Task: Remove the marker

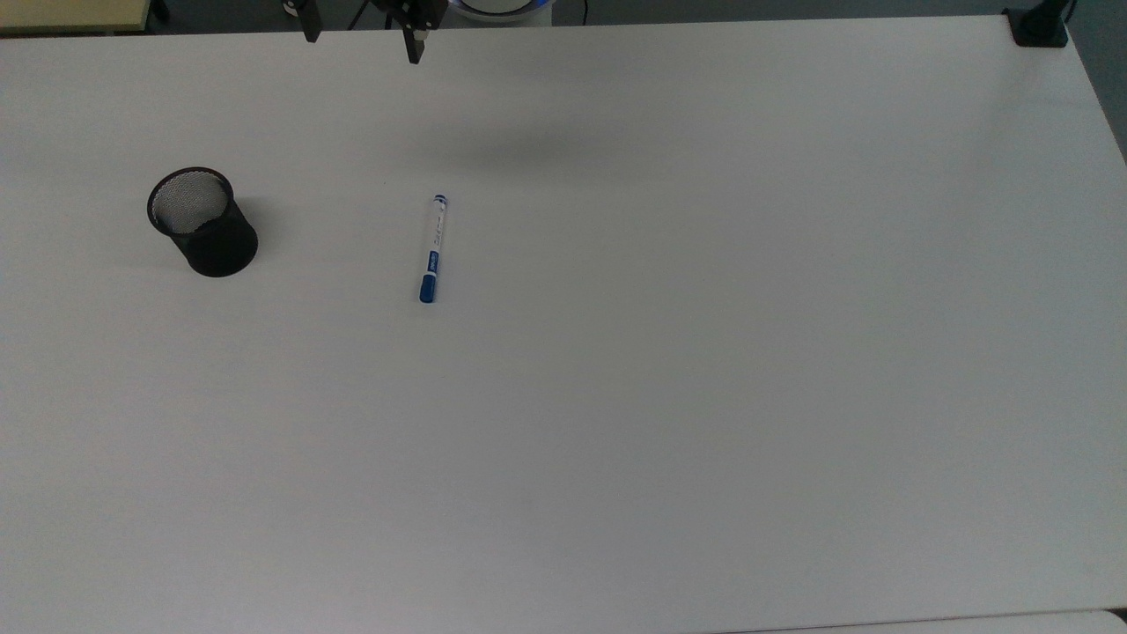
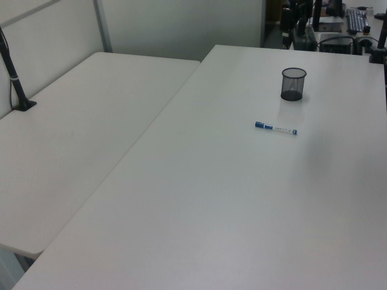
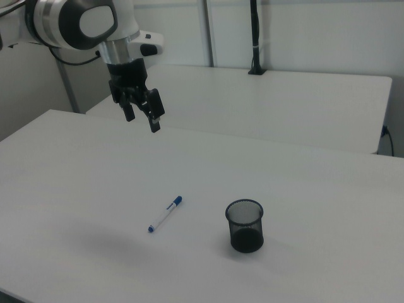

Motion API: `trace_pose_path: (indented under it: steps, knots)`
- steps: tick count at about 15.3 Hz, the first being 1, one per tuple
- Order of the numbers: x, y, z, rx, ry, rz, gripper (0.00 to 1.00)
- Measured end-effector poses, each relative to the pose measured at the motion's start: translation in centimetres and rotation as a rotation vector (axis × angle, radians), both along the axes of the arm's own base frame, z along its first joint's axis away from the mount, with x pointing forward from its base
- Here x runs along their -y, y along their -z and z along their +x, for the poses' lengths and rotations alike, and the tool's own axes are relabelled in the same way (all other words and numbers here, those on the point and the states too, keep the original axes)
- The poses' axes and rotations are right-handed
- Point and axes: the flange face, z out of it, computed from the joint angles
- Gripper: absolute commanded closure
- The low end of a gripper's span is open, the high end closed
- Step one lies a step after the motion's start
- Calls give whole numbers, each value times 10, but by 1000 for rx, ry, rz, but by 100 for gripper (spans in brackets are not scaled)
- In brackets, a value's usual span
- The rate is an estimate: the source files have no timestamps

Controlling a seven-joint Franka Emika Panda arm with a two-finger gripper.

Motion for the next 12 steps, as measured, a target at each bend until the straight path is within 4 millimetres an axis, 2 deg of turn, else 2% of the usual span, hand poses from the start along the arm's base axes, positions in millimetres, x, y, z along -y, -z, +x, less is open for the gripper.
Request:
trace_pose_path:
  steps: [12]
  knots:
    - [5, -10, 1, 34, -87, -32, 0]
